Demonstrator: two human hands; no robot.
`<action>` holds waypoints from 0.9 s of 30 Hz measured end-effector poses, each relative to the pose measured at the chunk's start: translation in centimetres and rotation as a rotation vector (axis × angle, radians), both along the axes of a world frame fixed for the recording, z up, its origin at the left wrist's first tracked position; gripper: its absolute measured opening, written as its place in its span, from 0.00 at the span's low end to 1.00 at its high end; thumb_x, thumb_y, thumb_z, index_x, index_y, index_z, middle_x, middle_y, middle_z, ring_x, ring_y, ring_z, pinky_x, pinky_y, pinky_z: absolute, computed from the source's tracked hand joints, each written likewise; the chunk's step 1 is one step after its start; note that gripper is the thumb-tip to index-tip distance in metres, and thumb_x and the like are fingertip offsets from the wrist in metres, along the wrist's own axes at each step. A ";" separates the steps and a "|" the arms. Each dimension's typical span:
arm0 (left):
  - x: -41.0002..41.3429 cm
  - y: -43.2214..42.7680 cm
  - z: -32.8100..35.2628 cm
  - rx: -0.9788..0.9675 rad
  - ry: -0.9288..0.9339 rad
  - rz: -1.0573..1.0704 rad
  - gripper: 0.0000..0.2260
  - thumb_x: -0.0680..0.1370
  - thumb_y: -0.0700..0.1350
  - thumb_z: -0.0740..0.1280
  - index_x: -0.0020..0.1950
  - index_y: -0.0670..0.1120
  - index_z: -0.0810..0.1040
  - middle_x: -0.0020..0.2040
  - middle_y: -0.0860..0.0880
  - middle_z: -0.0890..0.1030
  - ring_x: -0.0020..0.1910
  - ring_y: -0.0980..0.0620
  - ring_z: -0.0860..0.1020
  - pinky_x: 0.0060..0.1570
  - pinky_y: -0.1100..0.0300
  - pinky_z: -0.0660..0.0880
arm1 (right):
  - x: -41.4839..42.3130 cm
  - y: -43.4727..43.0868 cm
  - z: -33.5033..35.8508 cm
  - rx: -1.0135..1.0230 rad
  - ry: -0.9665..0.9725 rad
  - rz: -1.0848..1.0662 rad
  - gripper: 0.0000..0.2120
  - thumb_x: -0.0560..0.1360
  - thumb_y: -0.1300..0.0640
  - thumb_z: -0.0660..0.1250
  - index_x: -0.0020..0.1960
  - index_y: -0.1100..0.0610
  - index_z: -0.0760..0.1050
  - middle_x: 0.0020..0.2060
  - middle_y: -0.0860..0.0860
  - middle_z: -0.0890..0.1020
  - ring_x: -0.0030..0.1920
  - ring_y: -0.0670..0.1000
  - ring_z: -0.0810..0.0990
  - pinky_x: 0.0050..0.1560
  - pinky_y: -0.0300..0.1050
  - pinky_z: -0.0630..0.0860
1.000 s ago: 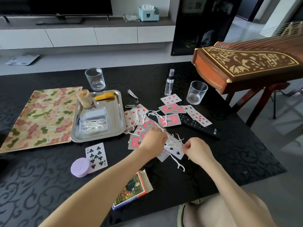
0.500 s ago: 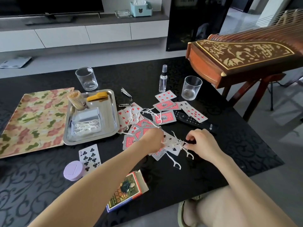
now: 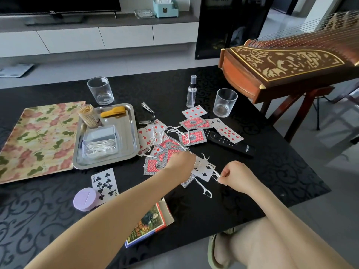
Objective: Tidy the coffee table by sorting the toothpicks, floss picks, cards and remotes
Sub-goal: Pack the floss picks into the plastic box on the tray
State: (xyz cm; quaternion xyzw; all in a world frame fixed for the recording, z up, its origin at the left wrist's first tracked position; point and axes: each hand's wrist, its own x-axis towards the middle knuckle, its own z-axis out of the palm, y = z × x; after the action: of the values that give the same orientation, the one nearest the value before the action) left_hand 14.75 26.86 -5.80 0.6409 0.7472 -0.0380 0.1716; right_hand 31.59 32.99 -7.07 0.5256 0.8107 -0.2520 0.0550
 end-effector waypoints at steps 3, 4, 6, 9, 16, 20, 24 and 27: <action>-0.4 -0.2 -0.1 0.013 -0.063 0.038 0.12 0.76 0.30 0.59 0.55 0.41 0.76 0.46 0.43 0.74 0.43 0.47 0.72 0.38 0.60 0.69 | -0.6 -0.3 0.1 -0.027 0.007 -0.025 0.05 0.73 0.56 0.69 0.40 0.55 0.76 0.36 0.47 0.80 0.40 0.48 0.80 0.34 0.38 0.70; -0.8 -0.2 -0.4 0.022 -0.100 0.050 0.10 0.77 0.32 0.60 0.51 0.43 0.76 0.44 0.45 0.73 0.41 0.48 0.71 0.38 0.59 0.70 | -0.8 -0.4 0.4 -0.029 0.013 -0.026 0.04 0.73 0.56 0.69 0.41 0.56 0.77 0.36 0.47 0.80 0.39 0.47 0.79 0.34 0.38 0.70; -1.7 -0.4 -0.5 0.072 -0.200 0.116 0.08 0.77 0.34 0.61 0.44 0.46 0.71 0.42 0.47 0.70 0.38 0.48 0.69 0.38 0.58 0.70 | -1.1 -0.4 1.2 -0.024 0.039 -0.043 0.03 0.73 0.56 0.70 0.43 0.56 0.80 0.35 0.47 0.80 0.37 0.46 0.78 0.37 0.39 0.72; -3.4 -1.6 0.4 0.191 -0.350 0.242 0.07 0.77 0.37 0.63 0.40 0.45 0.74 0.38 0.47 0.73 0.37 0.49 0.71 0.38 0.59 0.70 | -2.1 -0.5 2.6 -0.010 0.140 -0.069 0.05 0.72 0.56 0.72 0.45 0.57 0.82 0.40 0.48 0.83 0.42 0.48 0.80 0.43 0.42 0.75; -11.5 -7.5 2.8 0.399 -0.464 0.560 0.07 0.75 0.43 0.70 0.48 0.41 0.83 0.42 0.49 0.81 0.43 0.50 0.78 0.45 0.59 0.74 | -9.7 -2.3 5.1 -0.012 0.471 0.048 0.08 0.71 0.56 0.73 0.47 0.59 0.83 0.37 0.48 0.83 0.38 0.44 0.80 0.44 0.38 0.77; -18.0 -10.3 3.5 0.440 -0.304 0.683 0.04 0.74 0.42 0.69 0.44 0.43 0.82 0.39 0.49 0.80 0.40 0.51 0.76 0.37 0.63 0.68 | -16.8 -3.7 5.4 0.020 0.530 0.181 0.09 0.71 0.55 0.73 0.49 0.59 0.82 0.43 0.51 0.84 0.42 0.47 0.81 0.48 0.44 0.77; -22.2 -10.3 3.2 0.326 -0.178 0.671 0.08 0.74 0.43 0.70 0.51 0.42 0.83 0.47 0.45 0.84 0.46 0.47 0.80 0.46 0.55 0.76 | -23.2 -4.4 5.6 0.060 0.504 0.286 0.07 0.72 0.55 0.72 0.47 0.57 0.83 0.43 0.51 0.84 0.43 0.48 0.81 0.46 0.44 0.77; -23.6 -9.6 2.8 0.174 -0.106 0.595 0.10 0.75 0.42 0.69 0.55 0.44 0.82 0.51 0.47 0.83 0.48 0.48 0.80 0.50 0.56 0.78 | -26.5 -4.4 5.5 0.108 0.397 0.356 0.08 0.73 0.55 0.70 0.50 0.56 0.83 0.47 0.50 0.84 0.48 0.50 0.81 0.45 0.43 0.76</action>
State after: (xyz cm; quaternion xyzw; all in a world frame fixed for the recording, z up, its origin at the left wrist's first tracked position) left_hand -8.80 17.30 -2.98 0.4075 0.8924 0.1116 0.1586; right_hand 5.08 28.54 -1.58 0.3174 0.8974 -0.2929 -0.0896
